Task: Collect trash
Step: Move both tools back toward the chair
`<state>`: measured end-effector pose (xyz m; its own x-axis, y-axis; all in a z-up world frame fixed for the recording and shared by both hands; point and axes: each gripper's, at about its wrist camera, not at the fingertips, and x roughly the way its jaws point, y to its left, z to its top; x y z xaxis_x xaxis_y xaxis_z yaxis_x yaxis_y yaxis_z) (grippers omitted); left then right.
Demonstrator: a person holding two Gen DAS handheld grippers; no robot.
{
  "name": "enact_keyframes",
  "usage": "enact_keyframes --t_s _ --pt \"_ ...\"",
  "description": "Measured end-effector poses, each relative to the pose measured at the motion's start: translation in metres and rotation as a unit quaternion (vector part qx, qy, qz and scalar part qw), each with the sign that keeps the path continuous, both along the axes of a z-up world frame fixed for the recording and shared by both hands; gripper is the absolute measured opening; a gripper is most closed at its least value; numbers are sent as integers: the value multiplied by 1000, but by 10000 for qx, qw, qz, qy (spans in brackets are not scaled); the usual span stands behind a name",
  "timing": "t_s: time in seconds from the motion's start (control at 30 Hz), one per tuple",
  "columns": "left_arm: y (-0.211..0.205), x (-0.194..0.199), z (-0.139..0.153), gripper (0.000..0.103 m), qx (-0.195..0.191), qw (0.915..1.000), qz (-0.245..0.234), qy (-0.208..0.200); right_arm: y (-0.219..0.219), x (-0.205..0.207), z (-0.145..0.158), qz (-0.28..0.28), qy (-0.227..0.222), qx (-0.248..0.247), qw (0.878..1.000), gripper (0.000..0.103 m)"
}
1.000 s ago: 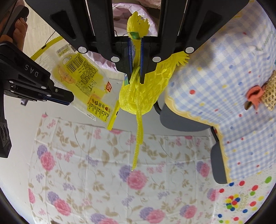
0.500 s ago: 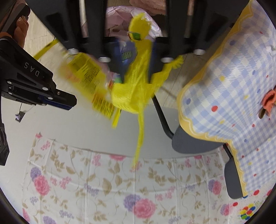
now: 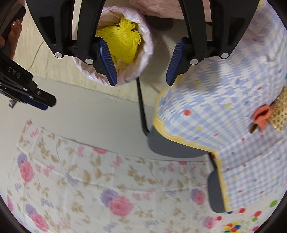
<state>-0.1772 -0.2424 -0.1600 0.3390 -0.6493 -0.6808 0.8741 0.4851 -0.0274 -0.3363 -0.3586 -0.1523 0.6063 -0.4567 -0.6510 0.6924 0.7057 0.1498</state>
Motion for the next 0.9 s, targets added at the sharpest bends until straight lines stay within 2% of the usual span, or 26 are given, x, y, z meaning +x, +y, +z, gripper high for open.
enact_keyframes --t_s 0.23,0.37,0.73,0.9 --pt "34 28 29 58 -215 9979 578 -213 18 24 25 404 -209 -122 9989 32" --pt "60 51 45 58 -314 9933 1062 -322 32 55 46 789 -346 -276 9959 32" --pt "137 115 56 59 -173 9720 2306 -425 77 152 66 1879 -432 -287 9808 33" --pt "171 137 58 66 -32 9584 2796 -577 98 189 69 2225 -446 -270 9735 34"
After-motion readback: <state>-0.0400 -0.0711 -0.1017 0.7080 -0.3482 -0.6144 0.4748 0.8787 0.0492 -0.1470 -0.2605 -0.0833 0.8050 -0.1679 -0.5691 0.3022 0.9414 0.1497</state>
